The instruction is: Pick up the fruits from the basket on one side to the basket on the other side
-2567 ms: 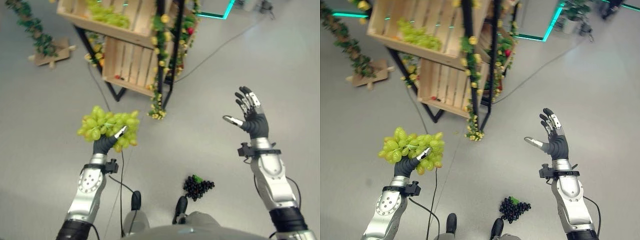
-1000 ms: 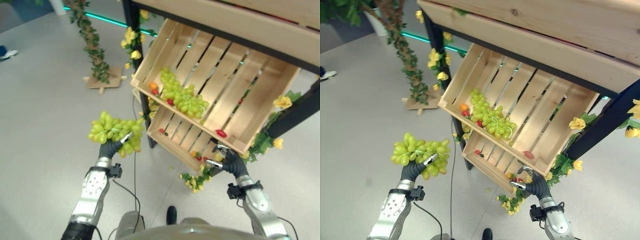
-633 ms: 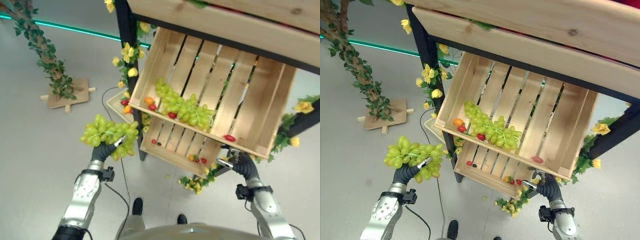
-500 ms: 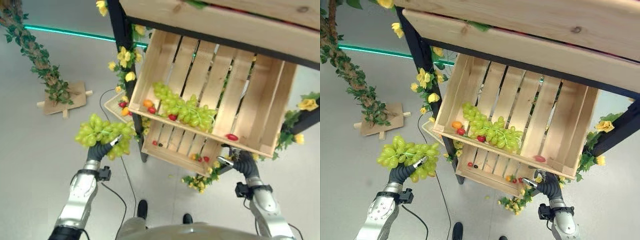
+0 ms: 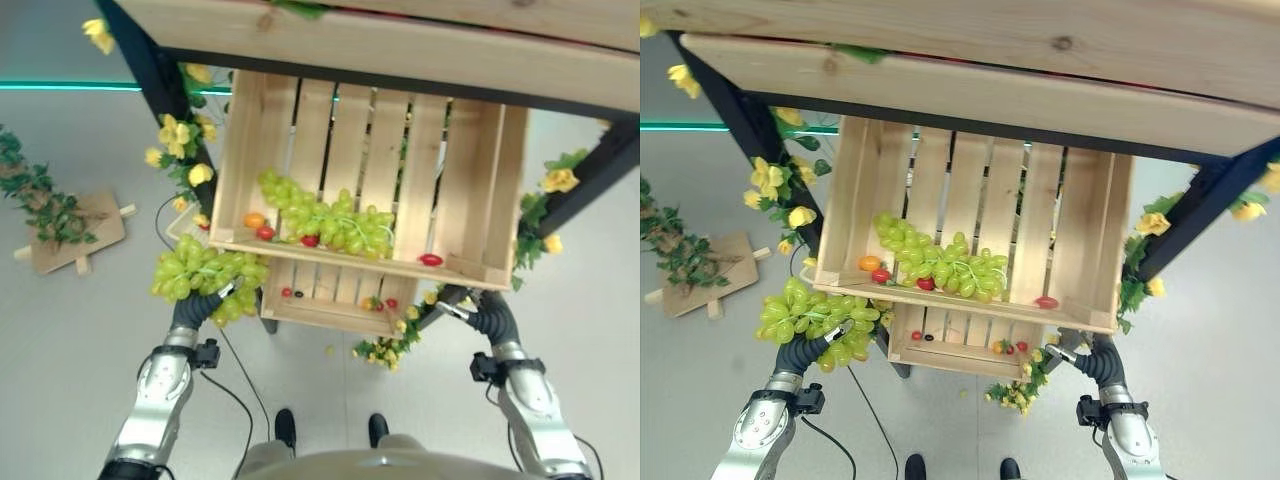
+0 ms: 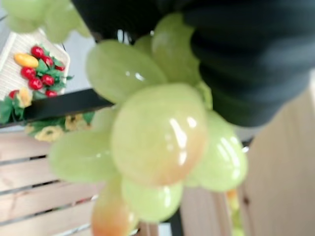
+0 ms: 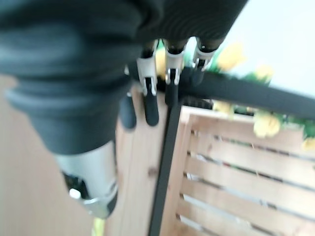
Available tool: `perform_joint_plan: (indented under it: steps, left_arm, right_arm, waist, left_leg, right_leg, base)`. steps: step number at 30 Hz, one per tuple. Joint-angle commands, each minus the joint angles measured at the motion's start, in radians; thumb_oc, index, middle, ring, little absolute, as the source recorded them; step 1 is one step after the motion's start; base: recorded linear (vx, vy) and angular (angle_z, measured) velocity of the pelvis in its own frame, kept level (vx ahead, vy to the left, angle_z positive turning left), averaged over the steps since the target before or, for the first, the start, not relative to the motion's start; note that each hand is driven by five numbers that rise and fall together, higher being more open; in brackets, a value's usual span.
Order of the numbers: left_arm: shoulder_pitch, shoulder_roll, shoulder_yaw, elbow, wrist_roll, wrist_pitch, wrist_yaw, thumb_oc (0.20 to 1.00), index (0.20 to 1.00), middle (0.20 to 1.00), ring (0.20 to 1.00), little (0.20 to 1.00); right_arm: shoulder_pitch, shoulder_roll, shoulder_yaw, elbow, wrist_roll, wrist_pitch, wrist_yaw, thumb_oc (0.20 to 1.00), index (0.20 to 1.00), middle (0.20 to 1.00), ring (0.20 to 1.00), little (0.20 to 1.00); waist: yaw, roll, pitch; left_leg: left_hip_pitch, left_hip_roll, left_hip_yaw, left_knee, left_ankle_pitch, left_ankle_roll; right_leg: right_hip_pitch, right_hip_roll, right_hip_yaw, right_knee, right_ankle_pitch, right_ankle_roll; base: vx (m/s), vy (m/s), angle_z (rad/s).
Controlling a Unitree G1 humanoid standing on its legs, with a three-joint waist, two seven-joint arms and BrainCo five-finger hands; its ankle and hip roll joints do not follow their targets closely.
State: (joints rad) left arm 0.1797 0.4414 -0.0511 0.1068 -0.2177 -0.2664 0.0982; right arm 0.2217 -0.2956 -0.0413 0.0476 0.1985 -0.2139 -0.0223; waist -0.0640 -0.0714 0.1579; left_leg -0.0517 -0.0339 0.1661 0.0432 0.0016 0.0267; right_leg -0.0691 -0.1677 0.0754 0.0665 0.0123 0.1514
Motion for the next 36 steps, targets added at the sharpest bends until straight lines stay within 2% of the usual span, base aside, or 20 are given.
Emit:
perform_joint_plan:
  steps: [1, 2, 3, 4, 6, 7, 9, 10, 11, 12, 13, 14, 16, 20, 21, 23, 25, 26, 30, 36]
  left_arm:
    - [-0.067, -0.001, 0.085, -0.116, 0.023, -0.095, 0.026, 0.200, 0.200, 0.200, 0.200, 0.200]
    - [-0.067, -0.001, 0.085, -0.116, 0.023, -0.095, 0.027, 0.200, 0.200, 0.200, 0.200, 0.200]
    - [-0.058, -0.004, 0.089, -0.117, 0.029, -0.095, 0.029, 0.200, 0.200, 0.200, 0.200, 0.200]
    - [-0.056, -0.003, 0.094, -0.116, 0.032, -0.095, 0.031, 0.200, 0.200, 0.200, 0.200, 0.200]
    - [-0.061, -0.004, 0.087, -0.108, 0.034, -0.097, 0.030, 0.200, 0.200, 0.200, 0.200, 0.200]
    - [-0.065, -0.005, 0.084, -0.102, 0.030, -0.096, 0.031, 0.200, 0.200, 0.200, 0.200, 0.200]
    - [-0.066, -0.007, 0.084, -0.104, 0.027, -0.092, 0.035, 0.200, 0.200, 0.200, 0.200, 0.200]
    - [-0.068, -0.010, 0.082, -0.103, 0.025, -0.090, 0.034, 0.200, 0.200, 0.200, 0.200, 0.200]
    - [-0.061, -0.019, 0.090, -0.101, 0.019, -0.088, 0.035, 0.200, 0.200, 0.200, 0.200, 0.200]
    - [-0.061, -0.019, 0.091, -0.101, 0.019, -0.088, 0.035, 0.200, 0.200, 0.200, 0.200, 0.200]
    - [-0.064, -0.033, 0.091, -0.099, 0.001, -0.086, 0.037, 0.200, 0.200, 0.200, 0.200, 0.200]
    - [-0.065, -0.033, 0.091, -0.099, 0.001, -0.086, 0.036, 0.200, 0.200, 0.200, 0.200, 0.200]
    - [-0.063, -0.037, 0.088, -0.096, -0.005, -0.082, 0.032, 0.200, 0.200, 0.200, 0.200, 0.200]
    - [-0.100, -0.044, 0.063, -0.088, -0.014, -0.086, 0.035, 0.200, 0.200, 0.200, 0.200, 0.200]
    - [-0.103, -0.047, 0.061, -0.090, -0.013, -0.087, 0.035, 0.200, 0.200, 0.200, 0.200, 0.200]
    - [-0.109, -0.052, 0.058, -0.093, -0.012, -0.089, 0.034, 0.200, 0.200, 0.200, 0.200, 0.200]
    - [-0.108, -0.055, 0.056, -0.098, -0.018, -0.087, 0.023, 0.200, 0.200, 0.200, 0.200, 0.200]
    - [-0.104, -0.054, 0.052, -0.103, -0.021, -0.089, 0.016, 0.200, 0.200, 0.200, 0.200, 0.200]
    - [-0.089, -0.051, 0.045, -0.101, -0.020, -0.087, 0.009, 0.200, 0.200, 0.200, 0.200, 0.200]
    - [-0.069, -0.033, 0.048, -0.091, 0.002, -0.079, 0.014, 0.200, 0.200, 0.200, 0.200, 0.200]
  right_arm:
    - [-0.092, -0.023, -0.007, -0.022, -0.001, -0.066, -0.017, 1.000, 1.000, 1.000, 1.000, 1.000]
    - [-0.092, -0.022, -0.007, -0.022, -0.001, -0.066, -0.017, 1.000, 1.000, 1.000, 1.000, 1.000]
    - [-0.096, -0.022, 0.002, -0.022, -0.012, -0.065, -0.021, 1.000, 1.000, 1.000, 1.000, 1.000]
    - [-0.096, -0.023, 0.011, -0.025, -0.012, -0.063, -0.015, 1.000, 1.000, 1.000, 1.000, 1.000]
    - [-0.094, -0.033, 0.008, -0.024, -0.019, -0.062, -0.005, 1.000, 1.000, 1.000, 1.000, 1.000]
    - [-0.096, -0.035, 0.007, -0.025, -0.019, -0.062, -0.006, 1.000, 1.000, 1.000, 1.000, 1.000]
    - [-0.106, -0.041, 0.012, -0.026, -0.014, -0.062, -0.006, 1.000, 1.000, 1.000, 1.000, 1.000]
    - [-0.112, -0.045, 0.017, -0.026, -0.014, -0.060, -0.008, 1.000, 1.000, 1.000, 1.000, 1.000]
    - [-0.117, -0.047, 0.020, -0.025, -0.008, -0.056, -0.006, 1.000, 1.000, 1.000, 1.000, 1.000]
    - [-0.118, -0.047, 0.020, -0.024, -0.008, -0.056, -0.006, 1.000, 1.000, 1.000, 1.000, 1.000]
    - [-0.126, -0.059, 0.017, -0.022, -0.002, -0.055, -0.016, 1.000, 1.000, 1.000, 1.000, 1.000]
    - [-0.126, -0.059, 0.017, -0.022, -0.002, -0.055, -0.016, 1.000, 1.000, 1.000, 1.000, 1.000]
    - [-0.116, -0.067, 0.004, -0.034, 0.018, -0.059, -0.012, 1.000, 1.000, 1.000, 1.000, 1.000]
    - [-0.112, -0.097, -0.015, -0.046, 0.037, -0.074, -0.034, 1.000, 1.000, 1.000, 1.000, 1.000]
    - [-0.117, -0.108, -0.015, -0.046, 0.035, -0.075, -0.038, 1.000, 1.000, 1.000, 1.000, 1.000]
    - [-0.132, -0.121, -0.015, -0.037, 0.044, -0.077, -0.041, 1.000, 1.000, 1.000, 1.000, 1.000]
    - [-0.135, -0.129, -0.016, -0.028, 0.050, -0.074, -0.033, 1.000, 1.000, 1.000, 1.000, 1.000]
    - [-0.127, -0.121, -0.019, -0.029, 0.052, -0.076, -0.030, 1.000, 1.000, 1.000, 1.000, 1.000]
    - [-0.115, -0.109, -0.032, -0.025, 0.039, -0.070, -0.037, 1.000, 1.000, 1.000, 1.000, 1.000]
    - [-0.123, -0.083, -0.024, -0.006, 0.032, -0.067, -0.045, 1.000, 1.000, 1.000, 1.000, 1.000]
  waist:
    - [0.048, 0.048, 0.018]
    - [0.044, 0.047, 0.017]
    - [0.056, 0.054, 0.020]
    - [0.054, 0.054, 0.021]
    - [0.048, 0.049, 0.009]
    - [0.048, 0.049, 0.003]
    - [0.067, 0.048, -0.013]
    - [0.079, 0.041, -0.021]
    - [0.091, 0.027, -0.031]
    - [0.092, 0.028, -0.033]
    - [0.101, 0.026, -0.029]
    - [0.101, 0.027, -0.027]
    - [0.094, 0.033, -0.023]
    - [0.078, 0.058, 0.006]
    - [0.083, 0.056, 0.016]
    - [0.087, 0.044, 0.029]
    - [0.074, 0.029, 0.024]
    - [0.066, 0.037, 0.009]
    - [0.053, 0.045, -0.016]
    - [0.059, 0.037, -0.038]
  left_leg:
    - [-0.006, 0.061, 0.051, 0.133, -0.152, -0.025]
    - [-0.008, 0.059, 0.048, 0.131, -0.148, -0.025]
    - [-0.006, 0.066, 0.055, 0.119, -0.135, -0.028]
    - [-0.006, 0.066, 0.063, 0.107, -0.118, -0.027]
    - [-0.012, 0.059, 0.069, 0.089, -0.099, -0.015]
    - [-0.011, 0.061, 0.074, 0.082, -0.096, -0.010]
    - [-0.017, 0.072, 0.097, 0.077, -0.091, -0.011]
    - [-0.032, 0.078, 0.108, 0.090, -0.091, -0.017]
    - [-0.059, 0.096, 0.112, 0.115, -0.085, -0.028]
    - [-0.062, 0.099, 0.113, 0.114, -0.081, -0.028]
    - [-0.074, 0.125, 0.122, 0.120, -0.051, -0.050]
    - [-0.073, 0.127, 0.121, 0.123, -0.053, -0.052]
    - [-0.086, 0.148, 0.093, 0.114, -0.017, -0.075]
    - [-0.124, 0.188, 0.029, 0.046, 0.116, -0.145]
    - [-0.121, 0.192, -0.017, 0.034, 0.119, -0.161]
    - [-0.117, 0.162, -0.103, 0.080, 0.064, -0.150]
    - [-0.089, 0.125, -0.093, 0.160, -0.042, -0.126]
    - [-0.054, 0.109, -0.101, 0.135, -0.060, -0.122]
    - [-0.029, 0.107, -0.099, 0.088, -0.058, -0.113]
    - [-0.001, 0.104, -0.095, 0.028, -0.050, -0.101]
  right_leg:
    - [-0.058, -0.133, -0.332, -0.013, 0.055, 0.069]
    - [-0.057, -0.134, -0.336, -0.017, 0.058, 0.068]
    - [-0.042, -0.153, -0.400, 0.014, 0.056, 0.060]
    - [-0.018, -0.150, -0.412, 0.059, 0.028, 0.057]
    - [-0.001, -0.091, -0.319, 0.172, -0.037, 0.051]
    - [0.010, -0.071, -0.300, 0.214, -0.068, 0.051]
    - [0.041, -0.068, -0.302, 0.225, -0.104, 0.045]
    - [0.074, -0.078, -0.310, 0.179, -0.101, 0.046]
    - [0.121, -0.055, -0.304, 0.097, -0.135, 0.035]
    - [0.119, -0.052, -0.304, 0.092, -0.130, 0.033]
    - [0.126, -0.032, -0.312, 0.032, -0.126, 0.018]
    - [0.129, -0.030, -0.313, 0.030, -0.127, 0.017]
    - [0.134, 0.005, -0.299, 0.006, -0.148, -0.003]
    - [0.138, 0.072, -0.338, -0.054, -0.144, -0.042]
    - [0.140, 0.075, -0.346, -0.066, -0.145, -0.043]
    - [0.125, 0.065, -0.356, -0.070, -0.128, -0.046]
    - [0.107, 0.045, -0.377, -0.061, -0.113, -0.047]
    - [0.090, 0.050, -0.378, -0.052, -0.109, -0.046]
    - [0.096, 0.051, -0.381, -0.040, -0.112, -0.045]
    - [0.098, 0.035, -0.385, -0.026, -0.105, -0.034]
  base:
    - [-0.23, 0.001, -0.68]
    - [-0.27, 0.024, -0.84]
    - [-0.11, 0.034, -1.70]
    - [-0.17, 0.039, -1.63]
    - [-0.17, -0.022, -0.78]
    - [-0.15, -0.082, -0.08]
    - [-0.14, -0.160, -0.29]
    - [-0.14, -0.343, -0.55]
    - [-0.11, -0.286, -0.45]
    - [-0.14, -0.419, -0.59]
    - [-0.08, -0.240, -0.51]
    - [-0.11, -0.331, -0.57]
    - [-0.07, -0.263, -0.20]
    - [-0.16, -0.255, 0.36]
    - [-0.17, -0.159, 0.34]
    - [-0.19, -0.111, 0.37]
    - [-0.17, -0.053, 0.18]
    - [-0.09, 0.013, 0.29]
    - [0.02, 0.053, 0.22]
    - [0.01, 0.062, 0.13]
